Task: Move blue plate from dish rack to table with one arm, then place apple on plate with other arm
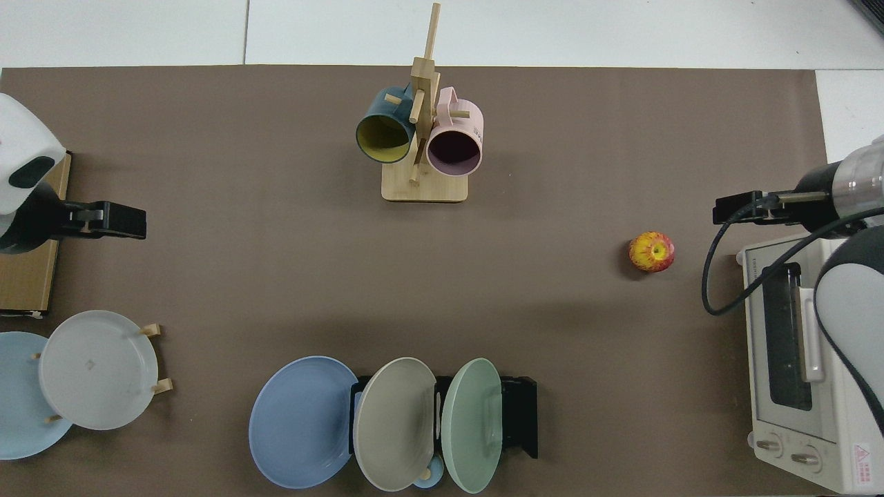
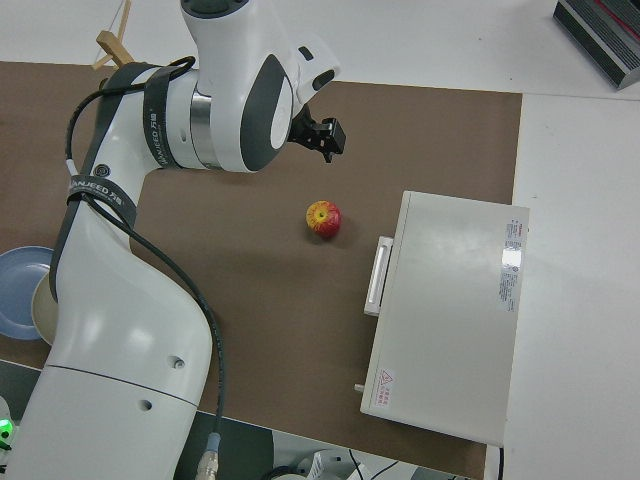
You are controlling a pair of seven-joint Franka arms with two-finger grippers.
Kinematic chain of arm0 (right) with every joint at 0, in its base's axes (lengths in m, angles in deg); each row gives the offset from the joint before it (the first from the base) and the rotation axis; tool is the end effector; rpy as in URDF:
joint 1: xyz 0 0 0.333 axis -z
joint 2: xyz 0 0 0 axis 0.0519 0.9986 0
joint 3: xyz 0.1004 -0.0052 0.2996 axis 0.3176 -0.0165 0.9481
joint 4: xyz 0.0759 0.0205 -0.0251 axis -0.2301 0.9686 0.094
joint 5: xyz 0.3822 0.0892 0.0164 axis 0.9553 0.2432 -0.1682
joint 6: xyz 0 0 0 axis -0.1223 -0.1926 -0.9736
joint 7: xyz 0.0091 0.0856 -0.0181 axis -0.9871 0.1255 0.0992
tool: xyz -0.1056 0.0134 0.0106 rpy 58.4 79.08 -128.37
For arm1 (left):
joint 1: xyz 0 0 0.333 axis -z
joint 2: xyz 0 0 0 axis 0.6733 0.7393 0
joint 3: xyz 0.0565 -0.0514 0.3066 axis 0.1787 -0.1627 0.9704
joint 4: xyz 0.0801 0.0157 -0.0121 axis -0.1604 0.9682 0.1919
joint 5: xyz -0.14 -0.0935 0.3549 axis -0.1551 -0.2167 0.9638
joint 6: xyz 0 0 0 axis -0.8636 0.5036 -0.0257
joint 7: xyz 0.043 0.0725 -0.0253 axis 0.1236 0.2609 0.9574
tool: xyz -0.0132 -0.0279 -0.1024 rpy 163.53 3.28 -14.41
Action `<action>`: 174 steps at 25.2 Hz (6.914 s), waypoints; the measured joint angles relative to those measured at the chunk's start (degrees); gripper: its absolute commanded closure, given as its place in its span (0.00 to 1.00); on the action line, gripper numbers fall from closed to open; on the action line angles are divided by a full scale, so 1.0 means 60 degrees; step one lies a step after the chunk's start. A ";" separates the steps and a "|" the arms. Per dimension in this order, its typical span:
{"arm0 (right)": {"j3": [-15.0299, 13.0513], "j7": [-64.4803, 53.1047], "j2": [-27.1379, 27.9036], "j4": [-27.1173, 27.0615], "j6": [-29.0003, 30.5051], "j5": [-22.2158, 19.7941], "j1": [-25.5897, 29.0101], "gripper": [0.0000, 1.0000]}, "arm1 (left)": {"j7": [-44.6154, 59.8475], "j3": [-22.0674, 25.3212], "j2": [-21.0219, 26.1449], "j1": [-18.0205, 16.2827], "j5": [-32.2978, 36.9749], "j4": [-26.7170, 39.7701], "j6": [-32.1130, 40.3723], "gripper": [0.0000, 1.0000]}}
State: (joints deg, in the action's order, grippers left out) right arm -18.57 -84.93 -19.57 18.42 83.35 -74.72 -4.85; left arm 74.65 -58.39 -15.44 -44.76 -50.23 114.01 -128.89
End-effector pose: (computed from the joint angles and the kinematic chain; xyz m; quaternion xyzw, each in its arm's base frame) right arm 0.5674 0.0059 0.5718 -0.9986 0.0189 -0.0495 0.0083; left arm 0.5563 -0.0312 0.6116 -0.9992 0.0203 -0.0327 0.0118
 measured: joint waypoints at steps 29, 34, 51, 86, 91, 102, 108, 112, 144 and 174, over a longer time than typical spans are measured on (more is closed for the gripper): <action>-0.0099 0.0000 0.0000 0.0000 0.0000 -0.0001 0.0051 0.00 | -0.0005 -0.0038 -0.0167 0.0048 0.0001 0.0119 0.0158 0.00; -0.0099 0.0000 0.0090 0.0019 0.0018 -0.0001 0.0054 0.00 | 0.0355 -0.0581 -0.0713 0.0100 0.0823 0.1035 0.0182 0.00; -0.0008 0.0000 0.1811 -0.0435 0.0789 -0.0019 -0.0078 0.00 | 0.2145 -0.2967 -0.3934 0.0513 0.1783 0.6214 -0.0855 0.00; -0.0013 0.0000 0.3704 0.0720 0.2493 -0.0270 -0.0254 0.01 | 0.2935 -0.3507 -0.3651 0.0849 0.0768 0.8153 -0.2124 0.68; -0.0013 0.0000 0.3707 0.1108 0.2902 -0.0270 -0.0254 0.01 | 0.2875 -0.3504 -0.3632 0.0848 0.0768 0.8152 -0.2157 1.00; -0.0013 0.0000 0.3707 0.1423 0.2937 -0.0270 -0.0254 0.01 | 0.2637 -0.3443 -0.3696 0.0843 0.0702 0.7607 -0.1916 1.00; -0.0013 0.0000 0.3705 0.1519 0.2950 -0.0270 -0.0254 0.70 | 0.2639 -0.3459 -0.3693 0.0842 0.1101 0.7069 -0.1513 1.00; -0.0014 0.0000 0.3700 0.1539 0.2951 -0.0271 -0.0253 1.00 | 0.2645 -0.3468 -0.3687 0.0826 0.1722 0.6828 -0.1474 1.00; -0.0010 0.0000 0.3146 0.0385 0.2076 -0.0275 -0.0256 1.00 | 0.2878 -0.3531 0.0301 -0.1129 -0.2046 0.3146 -0.3945 1.00; 0.0013 0.0000 0.2616 -0.0039 0.1446 -0.0276 -0.0262 1.00 | 0.4224 -0.3650 0.2041 0.0878 -0.2054 0.4410 -0.6970 1.00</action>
State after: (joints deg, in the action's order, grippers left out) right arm -18.49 -84.93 -3.87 18.18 92.03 -76.37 -6.43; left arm 100.00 -80.28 -3.19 -39.49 -62.55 140.47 -170.71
